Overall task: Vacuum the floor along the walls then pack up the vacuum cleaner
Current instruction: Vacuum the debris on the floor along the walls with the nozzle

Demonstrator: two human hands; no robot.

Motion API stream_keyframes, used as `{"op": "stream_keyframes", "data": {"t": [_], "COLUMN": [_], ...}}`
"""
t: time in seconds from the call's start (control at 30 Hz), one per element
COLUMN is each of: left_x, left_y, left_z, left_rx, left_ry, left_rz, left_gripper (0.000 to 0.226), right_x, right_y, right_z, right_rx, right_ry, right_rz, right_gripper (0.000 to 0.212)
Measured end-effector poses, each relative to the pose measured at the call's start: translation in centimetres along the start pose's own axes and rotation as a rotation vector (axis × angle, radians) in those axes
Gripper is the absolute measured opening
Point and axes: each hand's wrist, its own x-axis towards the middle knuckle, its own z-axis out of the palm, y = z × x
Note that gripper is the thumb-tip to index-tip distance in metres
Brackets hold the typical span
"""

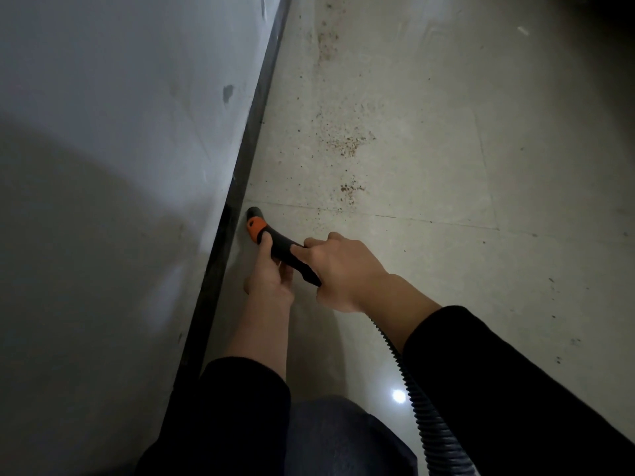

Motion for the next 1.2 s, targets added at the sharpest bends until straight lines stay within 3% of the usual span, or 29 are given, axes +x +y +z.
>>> {"op": "stream_keyframes", "data": {"t": [1.2], "left_x": [-5.9], "left_y": [-7.7], "left_z": [3.8], "left_rx": [0.342], "left_ry": [-0.132], "left_rz": [-0.154], "left_gripper": [0.044], "right_x": [-10.6], "right_y": [5.0], "right_z": [-1.1], "right_rx": [-0.068], "right_ry": [-0.094], "right_rz": [0.199], "right_gripper": [0.048]}}
